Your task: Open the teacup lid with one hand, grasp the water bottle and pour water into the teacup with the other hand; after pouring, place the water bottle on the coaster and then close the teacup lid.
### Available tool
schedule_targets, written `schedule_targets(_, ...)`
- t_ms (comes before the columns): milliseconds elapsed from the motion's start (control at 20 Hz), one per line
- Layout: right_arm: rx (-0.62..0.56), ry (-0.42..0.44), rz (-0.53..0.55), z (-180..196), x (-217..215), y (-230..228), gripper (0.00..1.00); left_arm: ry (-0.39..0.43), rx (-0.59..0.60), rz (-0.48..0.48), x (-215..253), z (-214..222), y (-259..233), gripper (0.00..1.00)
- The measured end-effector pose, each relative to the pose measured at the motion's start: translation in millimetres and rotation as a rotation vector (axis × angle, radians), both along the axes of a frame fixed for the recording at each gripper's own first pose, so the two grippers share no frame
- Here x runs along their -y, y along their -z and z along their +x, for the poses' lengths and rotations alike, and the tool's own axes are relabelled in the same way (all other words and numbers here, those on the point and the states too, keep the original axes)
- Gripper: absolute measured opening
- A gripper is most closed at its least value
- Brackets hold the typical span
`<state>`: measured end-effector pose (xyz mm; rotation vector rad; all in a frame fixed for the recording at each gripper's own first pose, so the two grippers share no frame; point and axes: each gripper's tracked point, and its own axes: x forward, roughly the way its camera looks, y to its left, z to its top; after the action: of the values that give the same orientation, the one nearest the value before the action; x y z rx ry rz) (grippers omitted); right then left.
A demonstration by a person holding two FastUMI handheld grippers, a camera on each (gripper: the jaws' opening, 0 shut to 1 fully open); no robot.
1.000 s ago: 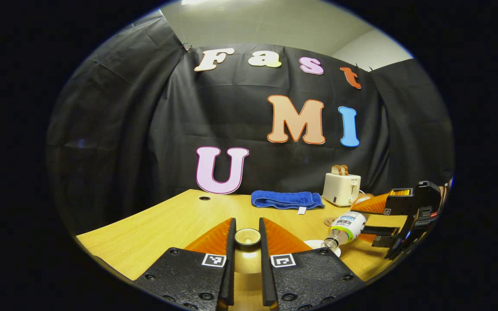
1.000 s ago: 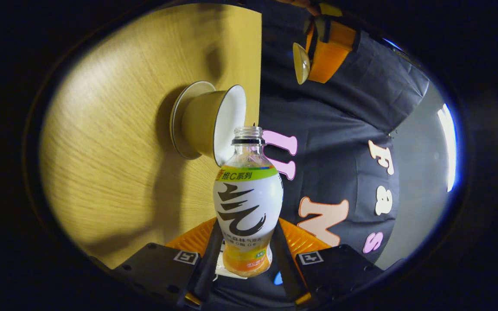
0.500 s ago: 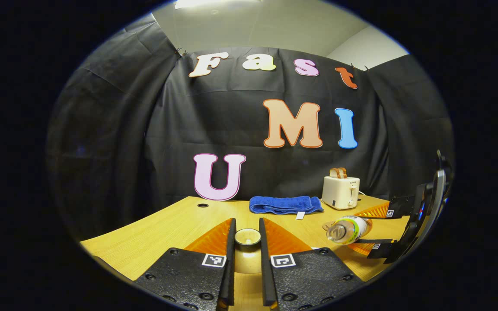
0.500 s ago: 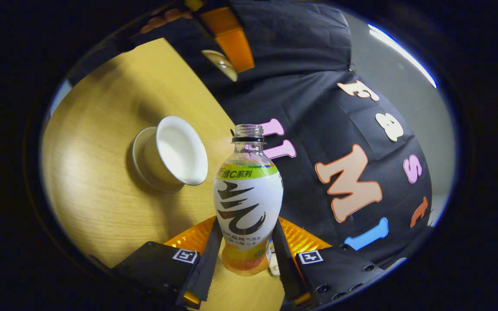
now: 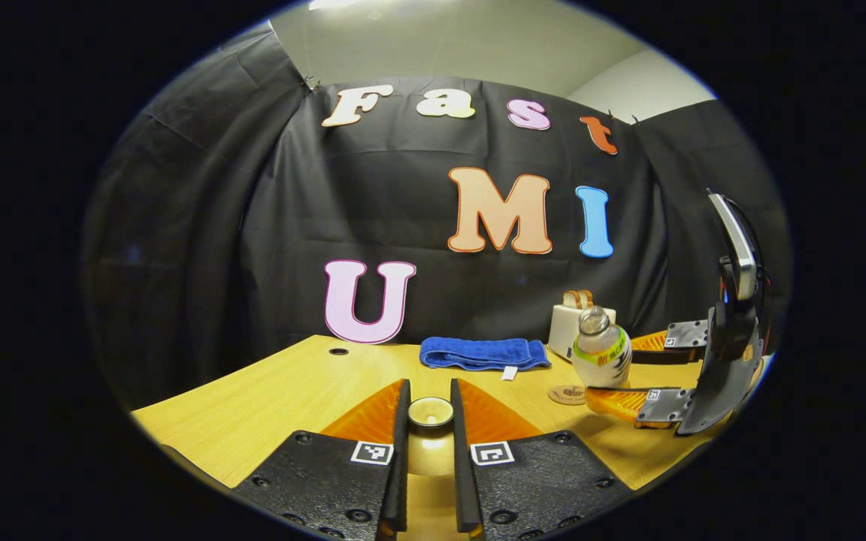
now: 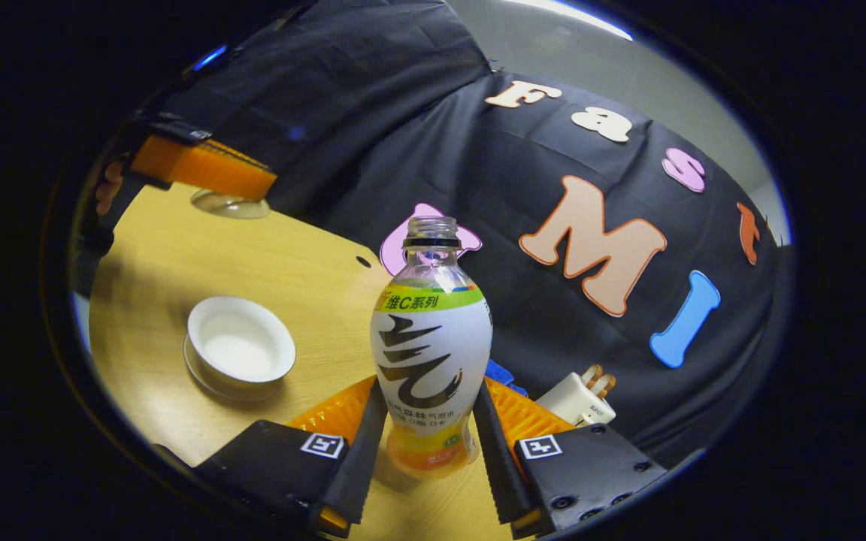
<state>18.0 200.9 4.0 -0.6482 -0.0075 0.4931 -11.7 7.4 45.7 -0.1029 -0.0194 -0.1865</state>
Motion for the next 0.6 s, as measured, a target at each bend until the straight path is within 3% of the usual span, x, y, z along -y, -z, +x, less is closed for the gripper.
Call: schedule_targets(600, -0.090, 0.191, 0.360, 90, 37, -13, 0.69, 0.050, -0.030, -0.026, 17, 1, 9, 0.23)
